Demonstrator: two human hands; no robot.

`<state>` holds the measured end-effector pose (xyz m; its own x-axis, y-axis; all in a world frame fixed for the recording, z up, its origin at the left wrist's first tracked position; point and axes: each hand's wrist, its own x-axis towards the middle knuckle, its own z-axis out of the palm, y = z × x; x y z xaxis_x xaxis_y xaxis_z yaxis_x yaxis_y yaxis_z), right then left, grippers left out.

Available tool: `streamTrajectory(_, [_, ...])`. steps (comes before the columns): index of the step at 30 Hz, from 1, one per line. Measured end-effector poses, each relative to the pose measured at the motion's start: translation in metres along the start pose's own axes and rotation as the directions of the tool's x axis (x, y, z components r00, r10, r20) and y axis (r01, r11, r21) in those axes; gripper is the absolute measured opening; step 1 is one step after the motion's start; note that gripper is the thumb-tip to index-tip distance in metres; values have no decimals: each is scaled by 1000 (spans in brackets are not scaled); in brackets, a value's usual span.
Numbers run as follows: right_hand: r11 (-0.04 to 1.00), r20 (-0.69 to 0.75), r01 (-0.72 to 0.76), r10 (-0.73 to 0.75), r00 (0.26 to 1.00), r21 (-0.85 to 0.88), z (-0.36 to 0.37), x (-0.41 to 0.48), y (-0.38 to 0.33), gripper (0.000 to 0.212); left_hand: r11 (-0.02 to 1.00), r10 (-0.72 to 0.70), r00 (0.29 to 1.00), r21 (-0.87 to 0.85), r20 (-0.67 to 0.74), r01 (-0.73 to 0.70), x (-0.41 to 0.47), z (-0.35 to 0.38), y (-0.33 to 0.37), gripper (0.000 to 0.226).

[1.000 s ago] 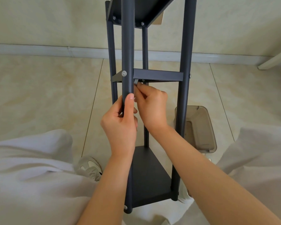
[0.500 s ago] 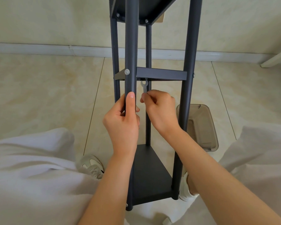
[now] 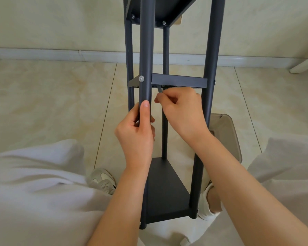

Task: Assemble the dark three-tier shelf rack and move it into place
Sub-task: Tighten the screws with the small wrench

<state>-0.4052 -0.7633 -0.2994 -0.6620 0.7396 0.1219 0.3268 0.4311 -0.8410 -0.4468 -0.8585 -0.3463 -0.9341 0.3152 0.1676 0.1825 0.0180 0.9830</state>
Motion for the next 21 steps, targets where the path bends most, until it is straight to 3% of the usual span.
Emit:
streamTrajectory(7, [999,6,27,-26,1000,-41,3,5,2,35,1000,22,1000,6,-6,-22,-2,2,-1,43])
streamTrajectory(13, [998,-34,64,-65,997,-29,11,3,8,31,999,41,999,35,-6,-41,1,1,-2,43])
streamTrajectory(21, [966,-241,255,-259,935,-47,32,4,25,29,1000,10,1000,12,2,-10,1,0,-4,39])
